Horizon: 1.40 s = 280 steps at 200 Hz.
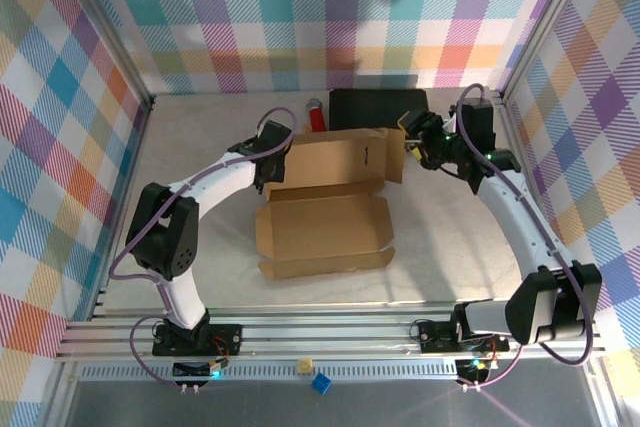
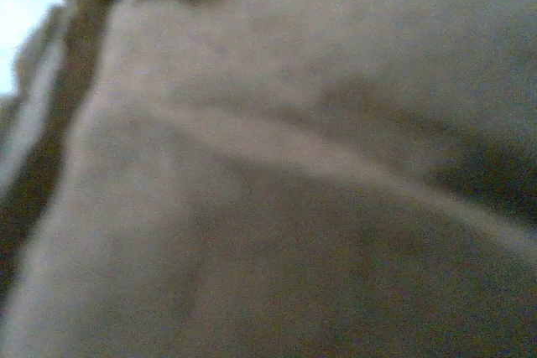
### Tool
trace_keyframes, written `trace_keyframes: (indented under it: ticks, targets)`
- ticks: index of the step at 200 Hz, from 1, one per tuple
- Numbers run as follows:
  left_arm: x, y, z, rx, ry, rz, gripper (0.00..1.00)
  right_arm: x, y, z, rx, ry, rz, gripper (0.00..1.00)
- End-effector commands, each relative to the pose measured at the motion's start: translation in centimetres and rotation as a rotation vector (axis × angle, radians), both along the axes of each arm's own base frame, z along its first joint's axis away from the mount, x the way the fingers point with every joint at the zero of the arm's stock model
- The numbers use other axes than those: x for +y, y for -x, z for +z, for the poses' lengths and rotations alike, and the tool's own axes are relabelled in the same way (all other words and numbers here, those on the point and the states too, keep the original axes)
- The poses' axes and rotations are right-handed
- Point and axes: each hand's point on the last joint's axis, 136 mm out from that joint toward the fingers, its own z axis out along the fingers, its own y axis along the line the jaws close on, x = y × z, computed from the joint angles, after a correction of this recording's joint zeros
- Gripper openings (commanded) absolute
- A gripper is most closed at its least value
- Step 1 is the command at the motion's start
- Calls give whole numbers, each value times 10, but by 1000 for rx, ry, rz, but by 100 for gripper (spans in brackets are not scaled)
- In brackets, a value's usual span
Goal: Fold the paper box
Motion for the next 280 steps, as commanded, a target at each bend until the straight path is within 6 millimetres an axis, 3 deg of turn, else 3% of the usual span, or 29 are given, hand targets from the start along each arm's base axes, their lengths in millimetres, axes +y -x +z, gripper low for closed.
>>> trace_keyframes:
  ticks: [1,21,47,82,112,140,185,227,280]
  targets:
    - [-7,2,19,43,36,-108,0,0,2,-1,121,7,-6,64]
    - [-9,-1,24,58,44,-123,0,3,-1,-2,224,-17,-45,56]
    - [-11,-2,26,66,51,-125,0,13,-2,-6,298,-53,-92,57]
    - [-8,1,30,60,47,-113,0,13,-7,-15,335,-101,-143,56]
    - [-7,4,34,45,41,-121,0,10,-22,-13,296,-55,-132,50]
    - [-7,4,35,41,44,-122,0,15,-36,-40,344,-25,-82,47]
    - [-8,4,37,34,50,-122,0,32,-66,-54,306,22,77,54]
    - [-11,4,35,40,59,-121,0,45,-66,-74,357,-18,136,54]
    - [-13,1,33,42,66,-119,0,56,-56,-77,385,-68,165,54]
